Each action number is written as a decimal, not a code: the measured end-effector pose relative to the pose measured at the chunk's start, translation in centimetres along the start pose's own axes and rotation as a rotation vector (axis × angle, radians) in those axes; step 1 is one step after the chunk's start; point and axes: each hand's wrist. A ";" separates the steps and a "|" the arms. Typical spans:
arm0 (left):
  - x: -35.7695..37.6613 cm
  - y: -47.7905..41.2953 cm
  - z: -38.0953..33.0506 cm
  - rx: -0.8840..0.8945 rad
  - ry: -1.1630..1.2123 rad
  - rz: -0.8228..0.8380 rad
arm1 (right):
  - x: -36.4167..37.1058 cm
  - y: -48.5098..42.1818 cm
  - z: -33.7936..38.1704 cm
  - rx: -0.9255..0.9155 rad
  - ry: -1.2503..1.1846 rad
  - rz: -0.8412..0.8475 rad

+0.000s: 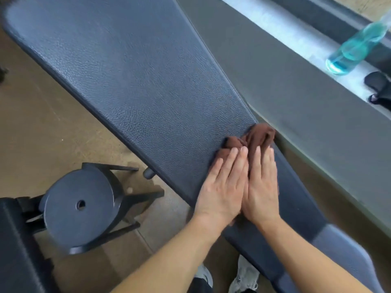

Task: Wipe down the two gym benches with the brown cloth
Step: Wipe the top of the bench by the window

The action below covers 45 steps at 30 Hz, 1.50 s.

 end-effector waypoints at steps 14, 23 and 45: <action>-3.3 -6.0 12.4 -0.353 -0.078 -0.115 | 0.5 -12.5 11.5 -0.266 0.027 0.002; -2.8 -6.2 11.9 -0.355 -0.095 -0.158 | 0.8 -12.8 11.2 -0.264 0.037 -0.005; -0.5 -0.5 3.4 -0.231 -0.076 -0.088 | -2.1 -7.4 0.8 -0.477 0.127 0.144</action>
Point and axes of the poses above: each hand's wrist, its own y-axis away from the middle knuckle, its own x-axis out of the palm, z = x × y, and after that the axes turned 10 degrees about -y, right-handed
